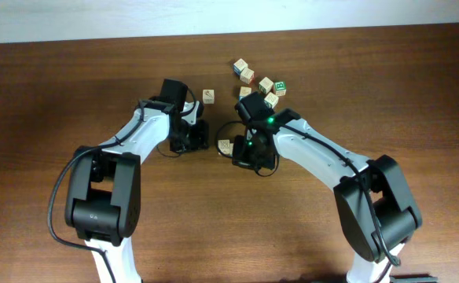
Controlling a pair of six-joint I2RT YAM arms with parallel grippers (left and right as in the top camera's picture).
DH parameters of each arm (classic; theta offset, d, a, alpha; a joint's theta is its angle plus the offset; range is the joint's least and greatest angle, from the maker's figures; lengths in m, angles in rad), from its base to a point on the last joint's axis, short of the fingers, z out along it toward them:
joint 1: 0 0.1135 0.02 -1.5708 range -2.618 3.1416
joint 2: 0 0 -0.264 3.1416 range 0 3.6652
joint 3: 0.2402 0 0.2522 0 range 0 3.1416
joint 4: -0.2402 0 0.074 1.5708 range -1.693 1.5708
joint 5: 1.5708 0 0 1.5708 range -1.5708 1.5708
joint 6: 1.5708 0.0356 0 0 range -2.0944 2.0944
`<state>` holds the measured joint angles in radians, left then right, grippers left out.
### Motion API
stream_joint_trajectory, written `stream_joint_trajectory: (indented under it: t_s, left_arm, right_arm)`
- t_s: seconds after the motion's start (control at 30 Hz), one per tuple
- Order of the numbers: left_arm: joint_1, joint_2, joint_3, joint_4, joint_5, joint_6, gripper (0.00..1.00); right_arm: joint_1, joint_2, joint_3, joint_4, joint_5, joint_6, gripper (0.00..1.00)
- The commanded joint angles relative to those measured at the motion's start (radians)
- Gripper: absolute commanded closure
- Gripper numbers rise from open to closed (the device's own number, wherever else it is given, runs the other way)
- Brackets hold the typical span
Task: Rotate 3 blocks
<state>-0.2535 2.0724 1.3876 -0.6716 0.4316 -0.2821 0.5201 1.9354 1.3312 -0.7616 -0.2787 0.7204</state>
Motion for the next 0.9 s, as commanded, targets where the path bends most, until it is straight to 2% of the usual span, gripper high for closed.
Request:
stream_joint_trajectory:
  t_s: [0.0,0.2,0.87]
  left_arm:
    - [-0.007,0.026,0.004,0.010,0.026,-0.021,1.00]
    - [-0.007,0.074,0.004,0.039,0.067,-0.029,1.00]
    - [-0.007,0.074,0.004,0.043,0.089,-0.005,1.00]
  right_arm:
    - [0.011,0.040,-0.006,0.006,0.019,0.048,0.96]
    - [0.012,0.053,-0.006,0.031,0.030,0.048,0.96]
    - [0.010,0.083,-0.006,0.129,0.055,0.048,0.96]
